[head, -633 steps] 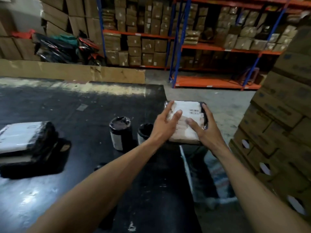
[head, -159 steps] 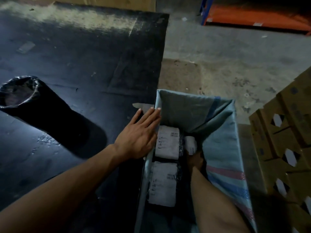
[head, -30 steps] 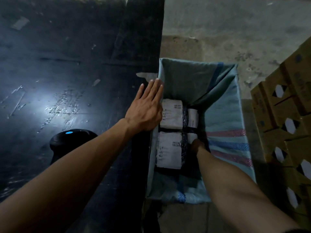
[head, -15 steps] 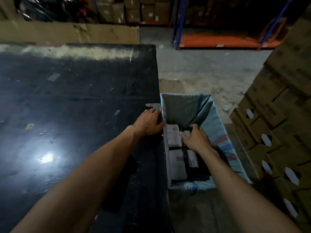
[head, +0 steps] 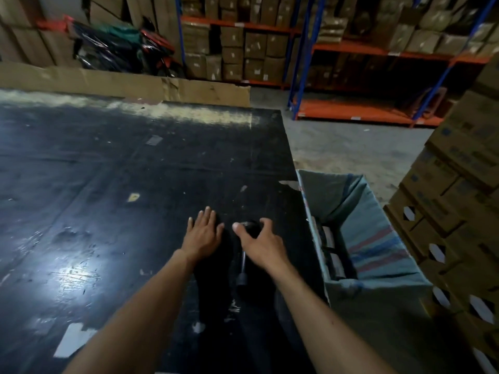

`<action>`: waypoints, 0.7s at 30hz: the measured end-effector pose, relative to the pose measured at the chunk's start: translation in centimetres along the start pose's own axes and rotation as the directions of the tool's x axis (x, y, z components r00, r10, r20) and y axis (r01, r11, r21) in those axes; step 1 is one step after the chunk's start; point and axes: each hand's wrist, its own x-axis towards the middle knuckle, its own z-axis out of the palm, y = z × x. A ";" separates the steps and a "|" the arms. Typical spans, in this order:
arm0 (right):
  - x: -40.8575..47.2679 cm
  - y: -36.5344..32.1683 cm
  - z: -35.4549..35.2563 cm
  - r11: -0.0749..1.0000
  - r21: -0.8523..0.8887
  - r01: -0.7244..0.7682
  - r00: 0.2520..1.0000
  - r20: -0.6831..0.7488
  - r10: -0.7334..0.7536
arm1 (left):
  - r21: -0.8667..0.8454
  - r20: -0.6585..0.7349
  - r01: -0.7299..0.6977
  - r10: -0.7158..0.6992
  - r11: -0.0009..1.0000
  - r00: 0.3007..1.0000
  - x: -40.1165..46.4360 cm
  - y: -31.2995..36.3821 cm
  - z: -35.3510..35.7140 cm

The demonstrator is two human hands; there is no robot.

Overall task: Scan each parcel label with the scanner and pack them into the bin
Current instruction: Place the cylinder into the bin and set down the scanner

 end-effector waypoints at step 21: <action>16.7 -0.1 -7.0 0.985 -0.166 0.052 0.959 -0.265 -0.096 | 0.081 -0.065 -0.013 0.018 0.997 0.998 -0.6 -0.6 2.4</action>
